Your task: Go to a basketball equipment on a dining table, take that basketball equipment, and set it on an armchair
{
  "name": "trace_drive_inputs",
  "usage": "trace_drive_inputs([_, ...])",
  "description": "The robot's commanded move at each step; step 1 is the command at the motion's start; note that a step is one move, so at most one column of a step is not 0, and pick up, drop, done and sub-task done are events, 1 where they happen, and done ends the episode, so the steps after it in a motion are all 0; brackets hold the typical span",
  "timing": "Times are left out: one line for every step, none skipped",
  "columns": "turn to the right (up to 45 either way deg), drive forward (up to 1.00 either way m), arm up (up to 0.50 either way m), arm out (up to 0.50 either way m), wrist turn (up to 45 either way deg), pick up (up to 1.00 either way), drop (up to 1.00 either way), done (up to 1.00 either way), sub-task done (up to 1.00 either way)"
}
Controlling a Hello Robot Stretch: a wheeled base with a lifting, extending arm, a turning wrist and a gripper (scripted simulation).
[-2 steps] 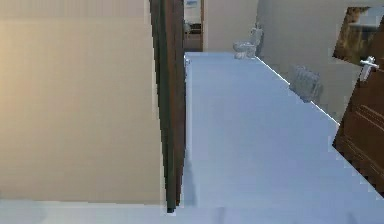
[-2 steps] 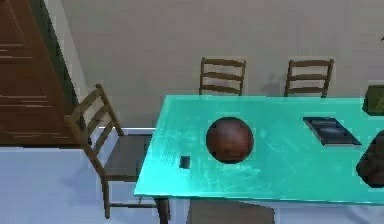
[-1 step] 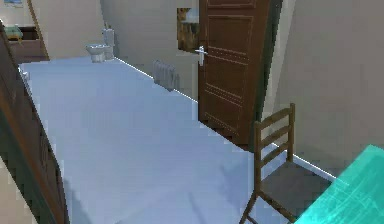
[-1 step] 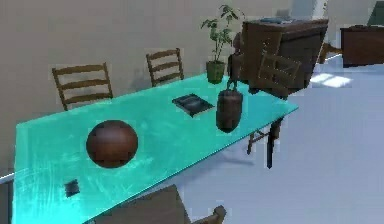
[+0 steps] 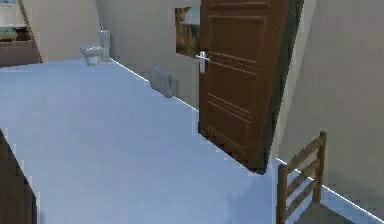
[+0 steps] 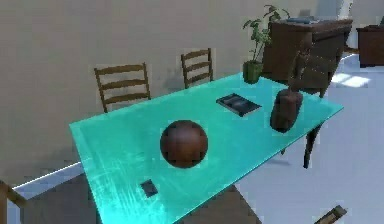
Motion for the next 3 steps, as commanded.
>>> trace_drive_inputs([15.0,0.00,0.00,0.00,0.0,0.00,0.00,0.00,0.00])
trace_drive_inputs([0.0,0.50,0.00,0.00,0.0,0.00,0.00,0.00,0.00])
trace_drive_inputs([15.0,0.00,0.00,0.00,0.0,0.00,0.00,0.00,0.00])
